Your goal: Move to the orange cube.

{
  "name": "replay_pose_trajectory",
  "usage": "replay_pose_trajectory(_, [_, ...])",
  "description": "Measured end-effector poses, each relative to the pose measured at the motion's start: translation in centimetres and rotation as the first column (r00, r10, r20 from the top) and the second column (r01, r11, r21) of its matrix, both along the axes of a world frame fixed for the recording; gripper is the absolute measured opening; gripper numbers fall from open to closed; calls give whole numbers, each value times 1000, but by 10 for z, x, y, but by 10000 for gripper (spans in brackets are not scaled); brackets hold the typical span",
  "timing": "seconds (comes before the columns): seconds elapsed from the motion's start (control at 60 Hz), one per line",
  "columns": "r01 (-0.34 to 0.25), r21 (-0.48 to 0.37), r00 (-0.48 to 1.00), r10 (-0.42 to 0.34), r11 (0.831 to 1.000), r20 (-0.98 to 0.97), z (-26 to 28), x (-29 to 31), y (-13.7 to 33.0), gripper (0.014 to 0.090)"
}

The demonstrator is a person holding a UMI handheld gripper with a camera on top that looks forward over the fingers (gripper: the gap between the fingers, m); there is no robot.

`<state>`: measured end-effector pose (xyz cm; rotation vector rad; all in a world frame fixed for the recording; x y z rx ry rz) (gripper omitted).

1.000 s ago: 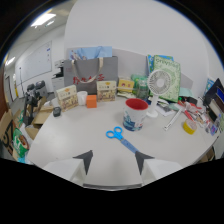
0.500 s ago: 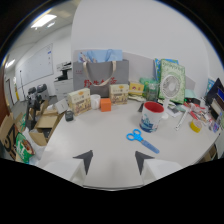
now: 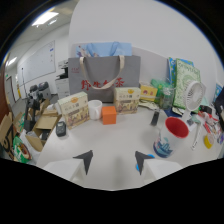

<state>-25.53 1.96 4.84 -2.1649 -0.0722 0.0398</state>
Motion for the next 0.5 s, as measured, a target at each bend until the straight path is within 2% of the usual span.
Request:
replay_pose_trajectory(0.3, [-35,-25,999,35,999,-11,-16,-6,96,839])
replay_pose_trajectory(0.5, [-51,-47,999,50,998,-16,-28,-10,136,836])
